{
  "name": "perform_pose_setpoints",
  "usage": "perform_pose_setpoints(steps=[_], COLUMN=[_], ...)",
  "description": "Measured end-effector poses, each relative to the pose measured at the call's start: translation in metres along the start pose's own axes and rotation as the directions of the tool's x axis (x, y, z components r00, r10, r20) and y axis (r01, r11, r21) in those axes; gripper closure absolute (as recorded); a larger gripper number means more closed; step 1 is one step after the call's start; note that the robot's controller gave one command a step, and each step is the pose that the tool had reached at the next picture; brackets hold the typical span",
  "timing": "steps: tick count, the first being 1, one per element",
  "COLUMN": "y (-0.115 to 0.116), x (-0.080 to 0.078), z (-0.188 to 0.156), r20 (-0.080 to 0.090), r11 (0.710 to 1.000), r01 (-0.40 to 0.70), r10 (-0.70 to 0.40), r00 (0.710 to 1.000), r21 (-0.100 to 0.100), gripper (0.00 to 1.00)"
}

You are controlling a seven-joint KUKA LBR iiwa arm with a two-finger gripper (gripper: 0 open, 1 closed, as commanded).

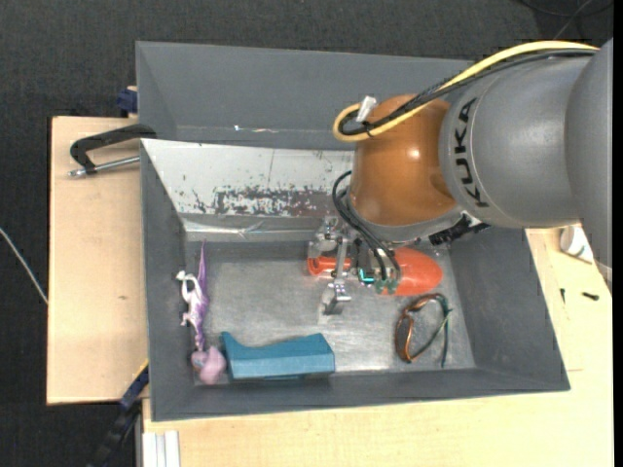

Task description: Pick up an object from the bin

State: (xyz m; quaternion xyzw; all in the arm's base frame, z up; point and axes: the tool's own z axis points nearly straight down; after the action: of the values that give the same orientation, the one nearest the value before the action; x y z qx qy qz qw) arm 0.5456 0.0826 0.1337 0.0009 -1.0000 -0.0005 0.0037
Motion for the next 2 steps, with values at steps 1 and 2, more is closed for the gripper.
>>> perform_pose_setpoints(steps=[1, 2], y=[0.000, -0.057], x=[-0.002, -0.055], z=[-0.005, 0.058], r20=[0.008, 0.019], r11=[1.000, 0.997], r01=[-0.001, 0.072], r10=[0.001, -0.072], r00=[1.000, 0.997], r21=[-0.001, 0.001], gripper=[0.00, 0.00])
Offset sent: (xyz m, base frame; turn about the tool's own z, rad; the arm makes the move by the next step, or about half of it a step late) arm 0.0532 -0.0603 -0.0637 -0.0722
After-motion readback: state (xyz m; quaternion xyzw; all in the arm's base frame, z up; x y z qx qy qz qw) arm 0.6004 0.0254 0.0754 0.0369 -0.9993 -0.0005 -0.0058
